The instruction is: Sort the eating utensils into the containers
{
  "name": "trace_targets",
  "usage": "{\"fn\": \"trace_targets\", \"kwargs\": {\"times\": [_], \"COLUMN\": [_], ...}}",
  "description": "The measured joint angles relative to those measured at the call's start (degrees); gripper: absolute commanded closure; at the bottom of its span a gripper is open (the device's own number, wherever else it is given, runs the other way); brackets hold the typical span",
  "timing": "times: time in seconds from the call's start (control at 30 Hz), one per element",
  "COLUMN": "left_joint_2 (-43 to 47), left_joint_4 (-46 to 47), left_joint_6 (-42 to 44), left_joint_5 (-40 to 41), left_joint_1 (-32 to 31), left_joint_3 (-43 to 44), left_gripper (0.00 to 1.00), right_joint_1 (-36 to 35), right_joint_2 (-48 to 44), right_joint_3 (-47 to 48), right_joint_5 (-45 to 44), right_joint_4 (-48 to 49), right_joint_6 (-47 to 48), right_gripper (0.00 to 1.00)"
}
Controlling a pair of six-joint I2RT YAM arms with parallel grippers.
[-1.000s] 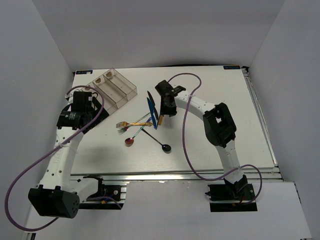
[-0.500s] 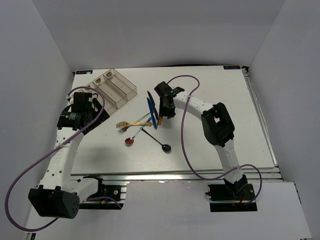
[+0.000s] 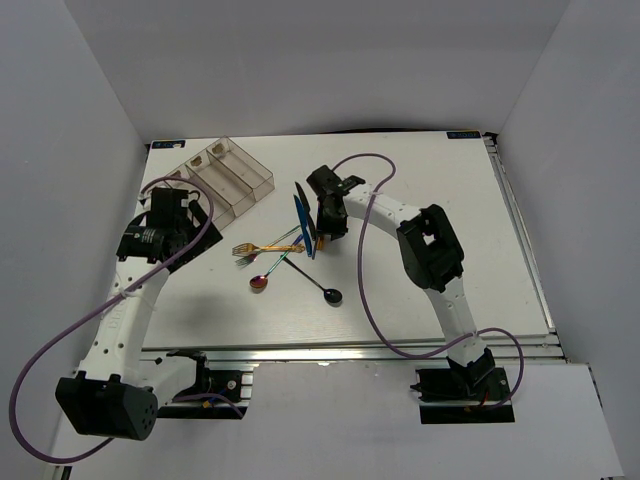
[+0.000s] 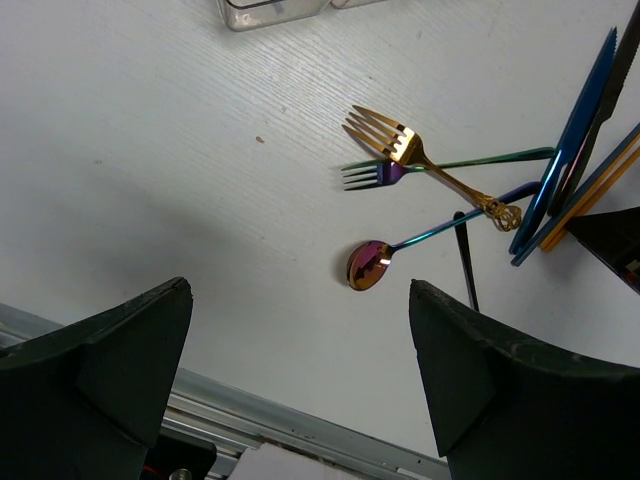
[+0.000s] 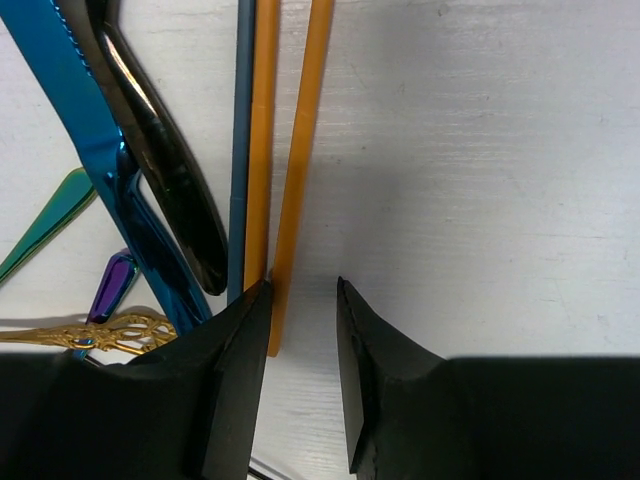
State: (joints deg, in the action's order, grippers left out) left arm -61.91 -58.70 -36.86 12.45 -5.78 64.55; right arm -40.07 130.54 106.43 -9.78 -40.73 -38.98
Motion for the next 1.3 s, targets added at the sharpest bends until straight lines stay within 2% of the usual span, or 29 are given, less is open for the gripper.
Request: {"fn": "trace_targets", "kwargs": {"times": [0.23, 0.43, 0.6, 0.77, 0.87, 0.97, 1.07, 1.2, 1.3], "left_joint_2": [0.2, 0.0, -1.8, -3.7, -4.4, -4.5, -5.7, -8.8, -10.8], "left_joint_4": [-0.5, -1.0, -1.7, -0.1, 5.4, 16.6, 27.9, 37.0, 39.7], "left_joint_6": [0.0, 0.0, 0.0, -0.8, -2.3, -6.3, -11.5, -15.5, -17.2], "left_joint_5": [0.0, 0.0, -0.3, -5.0, -12.4, -21.6, -27.8, -31.0, -30.9], "left_joint_1": [-0.8, -1.5, -1.7, -2.0, -2.9, -5.5, -10.5, -16.7, -18.8], "left_joint_3": [-0.4, -0.3, 1.3, 1.9, 1.1, -2.5, -5.7, -5.7, -5.4], "left_gripper": [0.02, 0.02, 0.02, 0.02, 0.02, 0.02, 0.02, 0.02, 0.04], "right_joint_1": [-0.1, 0.0, 0.0, 0.0, 0.0, 0.0, 0.1, -0.1, -0.5], "right_joint_2": [0.0, 0.0, -2.7, -5.9, -8.6, -15.4, -25.6, -36.8, -39.6], "right_joint_3": [-0.2, -0.8, -5.6, -9.9, -13.4, -20.4, -27.0, -31.2, -31.2], "right_joint_5": [0.1, 0.1, 0.1, 0.0, 0.2, 5.3, 15.5, 27.9, 34.9], "right_joint_4": [0.1, 0.2, 2.1, 1.7, 1.0, 3.7, 9.0, 19.0, 25.5], "right_joint_6": [-0.7, -1.6, -1.8, 0.0, 2.2, 4.8, 6.3, 6.0, 5.0], "right_gripper": [0.65, 0.83, 1.0, 1.0, 1.0, 1.0, 1.0, 1.0, 1.0]}}
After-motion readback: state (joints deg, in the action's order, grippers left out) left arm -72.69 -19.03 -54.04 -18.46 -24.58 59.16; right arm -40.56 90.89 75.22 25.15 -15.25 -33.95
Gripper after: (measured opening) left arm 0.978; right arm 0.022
